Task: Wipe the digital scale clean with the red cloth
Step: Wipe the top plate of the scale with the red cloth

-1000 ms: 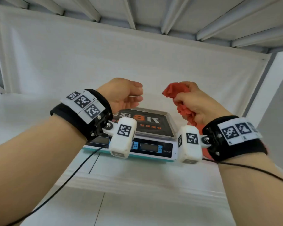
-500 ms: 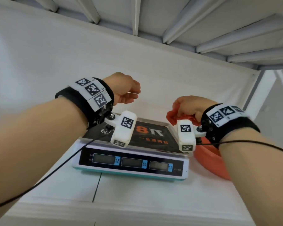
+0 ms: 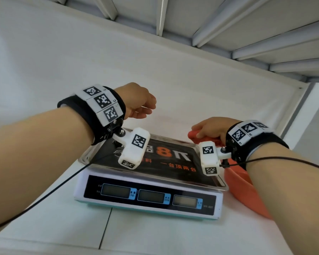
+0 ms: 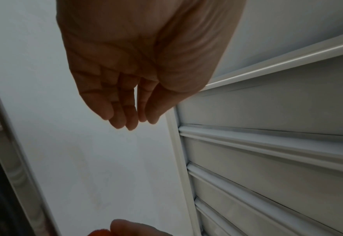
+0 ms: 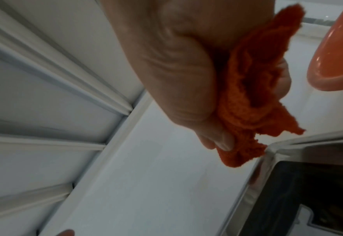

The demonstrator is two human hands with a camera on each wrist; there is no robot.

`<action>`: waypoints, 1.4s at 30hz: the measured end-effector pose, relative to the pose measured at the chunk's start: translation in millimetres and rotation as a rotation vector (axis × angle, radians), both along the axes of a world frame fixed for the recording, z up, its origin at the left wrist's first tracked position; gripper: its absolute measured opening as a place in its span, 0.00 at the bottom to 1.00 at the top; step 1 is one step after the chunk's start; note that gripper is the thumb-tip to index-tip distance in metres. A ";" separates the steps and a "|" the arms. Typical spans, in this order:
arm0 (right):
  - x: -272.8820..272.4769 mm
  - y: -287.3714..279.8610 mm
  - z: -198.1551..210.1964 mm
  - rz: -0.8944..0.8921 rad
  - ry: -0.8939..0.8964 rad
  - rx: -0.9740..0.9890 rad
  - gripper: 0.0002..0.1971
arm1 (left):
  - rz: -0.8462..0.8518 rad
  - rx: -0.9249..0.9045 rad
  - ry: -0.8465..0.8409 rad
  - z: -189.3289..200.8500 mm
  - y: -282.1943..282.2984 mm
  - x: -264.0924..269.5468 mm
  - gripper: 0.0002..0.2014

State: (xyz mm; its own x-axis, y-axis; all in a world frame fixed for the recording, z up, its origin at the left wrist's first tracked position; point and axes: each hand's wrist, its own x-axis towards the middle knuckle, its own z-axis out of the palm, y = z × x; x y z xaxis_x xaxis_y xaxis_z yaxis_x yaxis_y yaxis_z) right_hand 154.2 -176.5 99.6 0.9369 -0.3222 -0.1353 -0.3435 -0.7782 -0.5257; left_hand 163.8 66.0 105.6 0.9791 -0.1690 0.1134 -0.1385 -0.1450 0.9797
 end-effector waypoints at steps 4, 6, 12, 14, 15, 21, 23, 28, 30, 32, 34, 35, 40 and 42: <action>10.1 3.9 -3.7 0.004 0.035 -0.137 0.21 | 0.001 0.021 0.025 -3.1 -2.4 7.6 0.06; 14.7 5.5 -4.6 -0.007 0.044 -0.215 0.17 | -0.001 0.054 0.043 -4.9 -3.6 10.3 0.06; 22.1 7.1 -9.1 0.008 0.114 -0.457 0.16 | 0.024 0.103 0.093 -4.1 2.2 15.9 0.04; 26.2 4.6 -10.4 0.029 0.121 -0.462 0.14 | 0.029 0.103 0.111 -4.1 4.6 17.6 0.03; 28.4 4.0 -11.3 0.034 0.120 -0.431 0.12 | 0.033 0.104 0.119 -4.4 5.4 18.1 0.03; 37.0 15.4 -19.6 0.088 0.121 -0.558 0.16 | 0.062 0.132 0.155 -4.7 8.7 20.7 0.01; 38.2 19.6 -20.9 0.108 0.143 -0.582 0.16 | 0.078 0.155 0.161 -3.7 10.4 19.1 0.04; 37.4 17.6 -12.4 0.095 0.159 -0.460 0.13 | 0.111 0.207 0.117 -0.4 16.6 12.0 0.15; 36.9 14.9 -10.6 0.066 0.159 -0.482 0.08 | 0.125 0.241 0.120 0.3 22.0 9.1 0.20; 40.1 14.7 -12.2 0.075 0.153 -0.465 0.07 | 0.133 0.275 0.143 0.3 28.9 7.3 0.23; 40.5 20.0 -16.2 0.078 0.165 -0.464 0.08 | 0.147 0.294 0.177 -0.8 36.4 7.9 0.26; 43.2 23.2 -19.6 0.090 0.161 -0.474 0.07 | 0.153 0.301 0.200 -1.9 40.4 8.6 0.27; 42.3 50.9 -22.1 0.204 0.124 -0.536 0.20 | 0.160 0.341 0.298 -6.5 50.5 7.1 0.31; 44.5 56.6 -18.9 0.211 0.141 -0.494 0.20 | 0.170 0.348 0.310 -8.4 52.5 6.9 0.31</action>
State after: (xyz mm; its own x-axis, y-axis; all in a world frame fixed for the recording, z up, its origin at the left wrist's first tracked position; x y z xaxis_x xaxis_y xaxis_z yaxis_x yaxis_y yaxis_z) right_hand 198.7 -119.9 80.7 0.9719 -0.1864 -0.1441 -0.1940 -0.9802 -0.0406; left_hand 170.7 118.5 97.3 0.9747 0.0199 -0.2227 0.2061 -0.4663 0.8603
